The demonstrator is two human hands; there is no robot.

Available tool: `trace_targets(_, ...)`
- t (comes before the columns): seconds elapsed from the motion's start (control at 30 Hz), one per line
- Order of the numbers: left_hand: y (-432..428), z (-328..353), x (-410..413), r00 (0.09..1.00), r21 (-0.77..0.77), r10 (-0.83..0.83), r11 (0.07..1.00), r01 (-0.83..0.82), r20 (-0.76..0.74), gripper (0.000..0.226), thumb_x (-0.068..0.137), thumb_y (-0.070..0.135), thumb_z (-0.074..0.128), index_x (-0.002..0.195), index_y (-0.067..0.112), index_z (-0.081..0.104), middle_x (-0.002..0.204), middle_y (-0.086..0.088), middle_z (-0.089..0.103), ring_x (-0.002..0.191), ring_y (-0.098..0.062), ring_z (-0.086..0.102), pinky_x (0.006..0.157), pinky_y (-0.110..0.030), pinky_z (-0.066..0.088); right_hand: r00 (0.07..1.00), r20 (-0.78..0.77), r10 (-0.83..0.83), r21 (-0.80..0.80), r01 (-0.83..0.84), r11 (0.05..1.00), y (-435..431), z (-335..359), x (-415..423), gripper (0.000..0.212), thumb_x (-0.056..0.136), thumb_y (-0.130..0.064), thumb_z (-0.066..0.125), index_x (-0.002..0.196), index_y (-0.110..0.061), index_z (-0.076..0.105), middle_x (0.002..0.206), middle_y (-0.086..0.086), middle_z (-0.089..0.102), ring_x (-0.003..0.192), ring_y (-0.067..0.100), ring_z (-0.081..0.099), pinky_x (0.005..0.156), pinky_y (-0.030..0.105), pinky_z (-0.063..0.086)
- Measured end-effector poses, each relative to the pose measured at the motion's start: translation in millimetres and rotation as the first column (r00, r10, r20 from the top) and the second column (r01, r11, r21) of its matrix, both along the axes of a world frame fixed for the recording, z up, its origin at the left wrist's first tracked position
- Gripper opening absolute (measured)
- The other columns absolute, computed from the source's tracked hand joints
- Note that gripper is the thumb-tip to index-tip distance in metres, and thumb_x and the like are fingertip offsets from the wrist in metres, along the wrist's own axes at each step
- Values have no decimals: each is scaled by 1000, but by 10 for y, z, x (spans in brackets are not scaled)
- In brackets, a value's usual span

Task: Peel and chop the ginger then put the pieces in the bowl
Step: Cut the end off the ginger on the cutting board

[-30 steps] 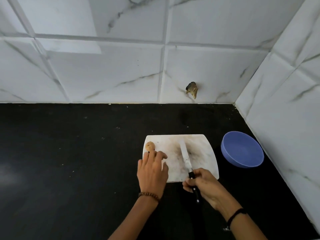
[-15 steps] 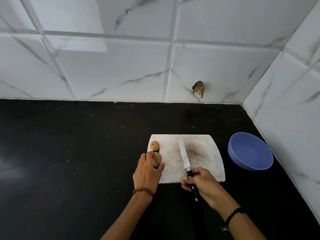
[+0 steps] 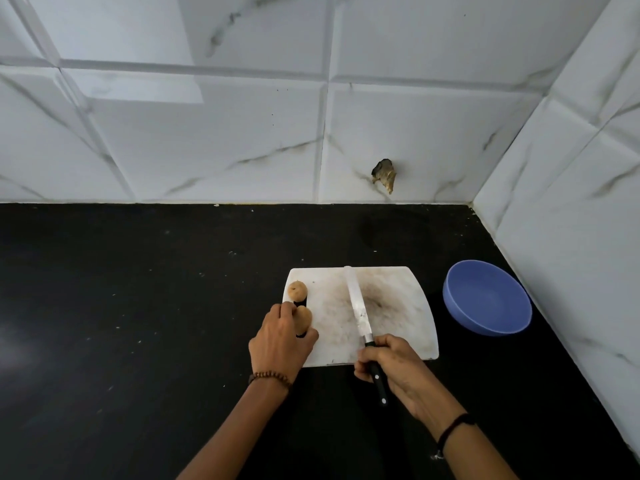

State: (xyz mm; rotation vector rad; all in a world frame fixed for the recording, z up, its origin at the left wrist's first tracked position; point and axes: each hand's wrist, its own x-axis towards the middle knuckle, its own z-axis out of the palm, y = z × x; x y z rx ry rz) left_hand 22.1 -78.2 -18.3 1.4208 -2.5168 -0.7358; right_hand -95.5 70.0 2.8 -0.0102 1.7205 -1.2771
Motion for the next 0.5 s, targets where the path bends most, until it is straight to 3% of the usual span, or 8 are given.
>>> trace_targets(0.17,-8,48,-18,999,33,-48,998,49,-19,46,70,55,63,105,31,46,99,15,48,81,-5,52,69,-27,51,996,-73,42,40,-39,998,23,38,9,10,83,0,60,92,-2,60,67,7,61,61,17,55,58,29,50)
trace_targets(0.3,84,105,-151,980,96,-150,982,163,-131,45,64,53,67,99,34,45,98,17,49,79,-4,53,67,-23,47,996,-91,26,28,-24,999,53,62,-33,1,86,-5,58,87,-5,59,67,4,61,56,14,50,48,26,41)
trace_targets(0.43,153,119,-433,922,156,-297,927,341,-249,46,65,48,73,100,32,49,100,16,49,82,-3,52,68,-17,46,994,-109,4,2,-4,1000,72,79,-123,21,88,-23,66,93,-3,62,87,14,71,57,15,54,48,25,40)
trace_targets(0.5,160,93,-577,894,155,-351,902,403,-279,45,66,51,74,100,31,51,101,15,51,81,-4,52,68,-17,47,989,-147,-9,-14,7,1000,66,85,-188,33,86,-36,72,99,-7,65,89,11,73,64,16,61,51,25,43)
